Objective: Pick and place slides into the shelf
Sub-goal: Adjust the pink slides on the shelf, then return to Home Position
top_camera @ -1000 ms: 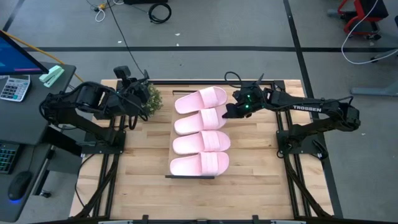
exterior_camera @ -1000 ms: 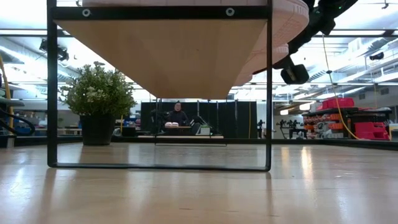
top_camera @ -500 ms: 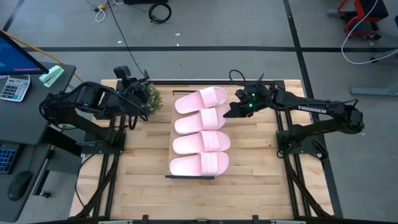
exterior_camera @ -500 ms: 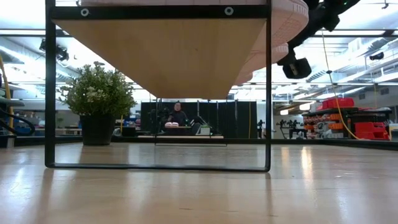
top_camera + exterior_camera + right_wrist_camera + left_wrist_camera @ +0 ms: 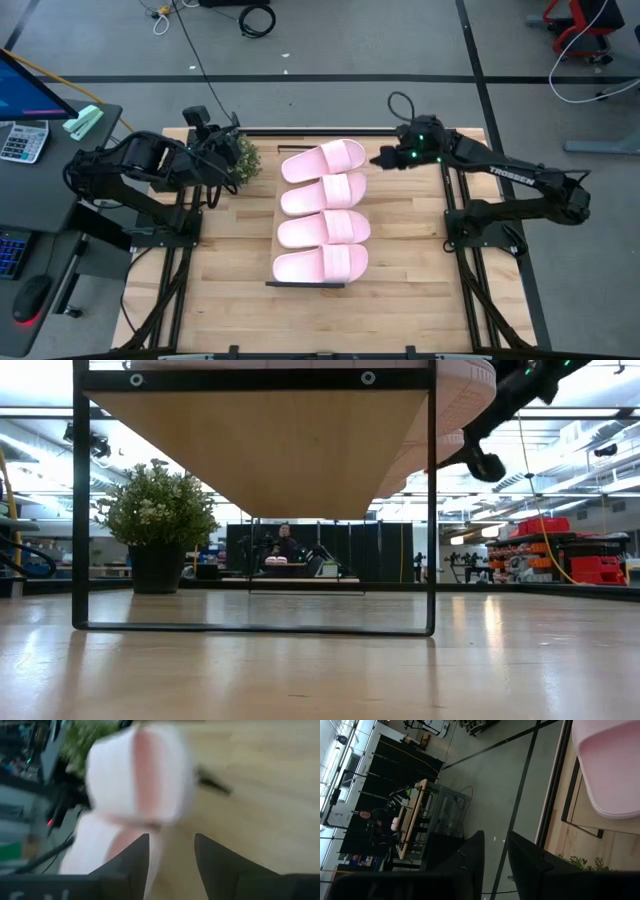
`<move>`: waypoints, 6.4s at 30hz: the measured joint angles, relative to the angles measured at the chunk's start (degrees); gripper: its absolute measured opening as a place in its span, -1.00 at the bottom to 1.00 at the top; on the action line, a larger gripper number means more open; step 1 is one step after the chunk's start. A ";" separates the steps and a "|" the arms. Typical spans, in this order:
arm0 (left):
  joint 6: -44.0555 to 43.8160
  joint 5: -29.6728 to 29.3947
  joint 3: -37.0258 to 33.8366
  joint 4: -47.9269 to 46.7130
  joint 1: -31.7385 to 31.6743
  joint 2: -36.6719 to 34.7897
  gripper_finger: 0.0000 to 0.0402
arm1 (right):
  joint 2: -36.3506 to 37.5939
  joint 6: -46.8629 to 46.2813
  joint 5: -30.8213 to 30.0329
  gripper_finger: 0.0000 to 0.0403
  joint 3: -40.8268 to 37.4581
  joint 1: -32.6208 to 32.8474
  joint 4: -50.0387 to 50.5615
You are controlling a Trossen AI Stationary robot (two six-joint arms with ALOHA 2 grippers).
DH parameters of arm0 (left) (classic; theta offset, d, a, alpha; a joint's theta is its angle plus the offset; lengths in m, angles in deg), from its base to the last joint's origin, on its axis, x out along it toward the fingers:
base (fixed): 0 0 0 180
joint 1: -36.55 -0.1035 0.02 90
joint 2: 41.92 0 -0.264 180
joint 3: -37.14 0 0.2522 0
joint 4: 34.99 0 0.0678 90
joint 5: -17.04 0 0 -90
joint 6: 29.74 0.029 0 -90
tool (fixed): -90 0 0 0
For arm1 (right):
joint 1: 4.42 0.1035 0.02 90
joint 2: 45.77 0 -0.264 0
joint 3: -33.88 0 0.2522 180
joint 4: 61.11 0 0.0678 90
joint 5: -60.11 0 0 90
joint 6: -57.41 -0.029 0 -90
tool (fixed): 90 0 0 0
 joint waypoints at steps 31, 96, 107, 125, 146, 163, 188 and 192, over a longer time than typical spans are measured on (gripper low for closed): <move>0.00 0.01 0.00 0.04 0.01 0.00 -0.55 | -11.01 -3.15 10.29 -0.86 2.78 -6.15 -17.31; -0.02 0.01 0.00 0.00 0.01 0.02 -0.59 | -25.11 2.88 6.30 -0.55 16.44 0.04 2.63; -0.04 0.00 0.00 0.01 0.01 0.02 -0.55 | -25.11 2.94 4.14 -0.56 16.41 -0.13 2.80; -0.04 -0.01 0.00 0.01 0.01 0.02 -0.56 | -25.11 2.77 3.61 -0.91 16.41 0.01 3.80; -0.07 0.00 0.00 0.01 0.01 0.02 -0.55 | -25.11 4.91 3.40 -0.54 16.41 -0.03 5.71; -0.78 0.16 0.01 -0.05 0.01 0.02 -0.56 | -16.42 12.28 5.28 -0.33 16.46 -3.18 10.02; -7.54 12.96 0.00 1.56 0.01 0.04 -0.70 | 1.51 35.41 -4.97 -0.99 16.52 20.71 22.62; -7.59 16.62 0.00 4.64 0.01 0.04 -0.77 | 1.16 35.31 -7.32 -0.99 16.52 24.18 23.70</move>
